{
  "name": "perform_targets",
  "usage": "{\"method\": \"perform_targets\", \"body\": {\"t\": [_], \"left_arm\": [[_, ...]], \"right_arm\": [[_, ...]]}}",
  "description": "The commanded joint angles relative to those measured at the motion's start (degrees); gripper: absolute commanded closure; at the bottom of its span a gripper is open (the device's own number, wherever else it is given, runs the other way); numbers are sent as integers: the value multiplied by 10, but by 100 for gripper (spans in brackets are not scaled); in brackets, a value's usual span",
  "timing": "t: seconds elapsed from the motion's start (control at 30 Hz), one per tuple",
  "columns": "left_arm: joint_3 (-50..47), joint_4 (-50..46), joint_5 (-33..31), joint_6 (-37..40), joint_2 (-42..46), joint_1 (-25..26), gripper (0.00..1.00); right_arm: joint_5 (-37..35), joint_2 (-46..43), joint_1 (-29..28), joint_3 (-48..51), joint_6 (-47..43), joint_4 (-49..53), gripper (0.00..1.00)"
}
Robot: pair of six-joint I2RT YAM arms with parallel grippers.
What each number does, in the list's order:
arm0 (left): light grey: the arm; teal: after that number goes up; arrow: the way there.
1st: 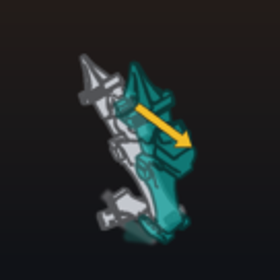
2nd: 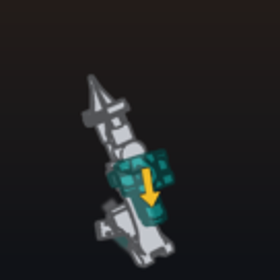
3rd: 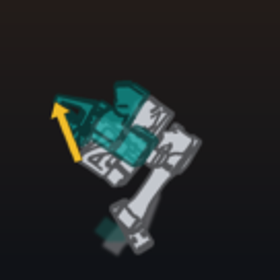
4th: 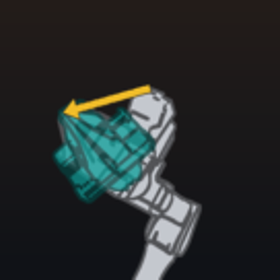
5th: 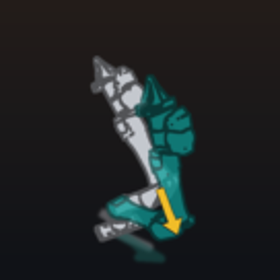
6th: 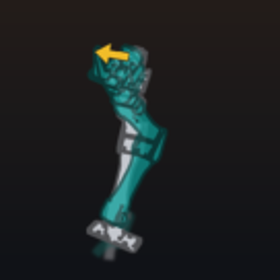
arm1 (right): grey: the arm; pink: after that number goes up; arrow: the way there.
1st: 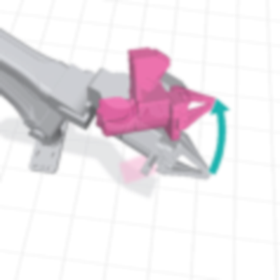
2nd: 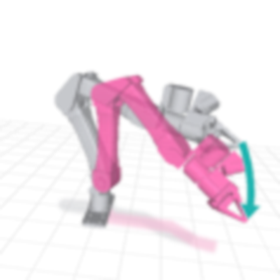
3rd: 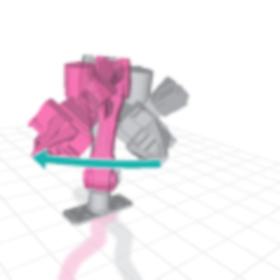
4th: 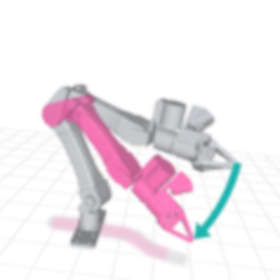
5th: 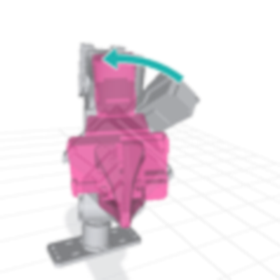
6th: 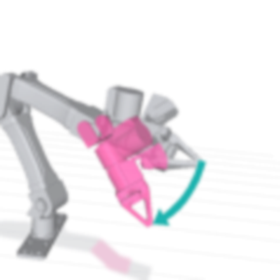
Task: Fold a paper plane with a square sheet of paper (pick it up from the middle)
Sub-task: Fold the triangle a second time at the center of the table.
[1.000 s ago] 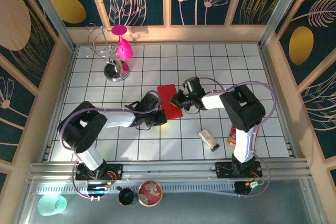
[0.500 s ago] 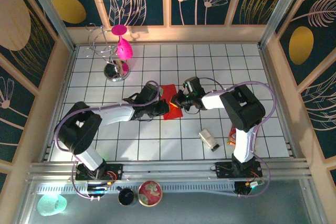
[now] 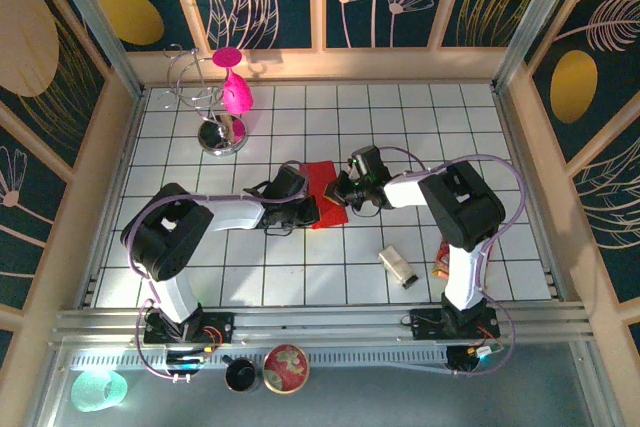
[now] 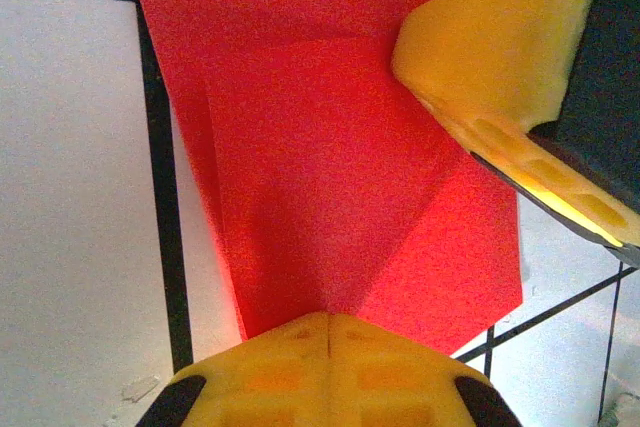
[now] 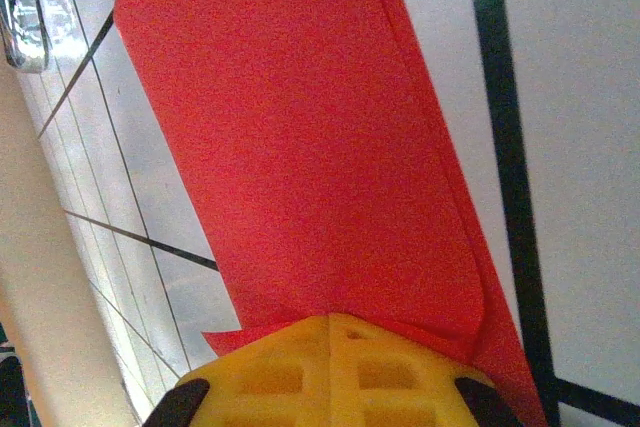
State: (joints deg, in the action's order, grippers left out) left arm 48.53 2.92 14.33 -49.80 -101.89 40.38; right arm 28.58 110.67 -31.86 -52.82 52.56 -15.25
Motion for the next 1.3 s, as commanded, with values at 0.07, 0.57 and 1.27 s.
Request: {"method": "perform_targets", "body": {"t": [0.07,0.57,1.27], "left_arm": [[-28,-25,-13,-10,4,-3,100],[-48,2,7,-17,8,-3,100],[-71,-26,16,-17,14,-3,100]], "right_arm": [[12,-27,2,-38,-73,55,91],[23,-30,-36,-16,-101,53,96],[-7,14,22,-19,-132,69,97]]}}
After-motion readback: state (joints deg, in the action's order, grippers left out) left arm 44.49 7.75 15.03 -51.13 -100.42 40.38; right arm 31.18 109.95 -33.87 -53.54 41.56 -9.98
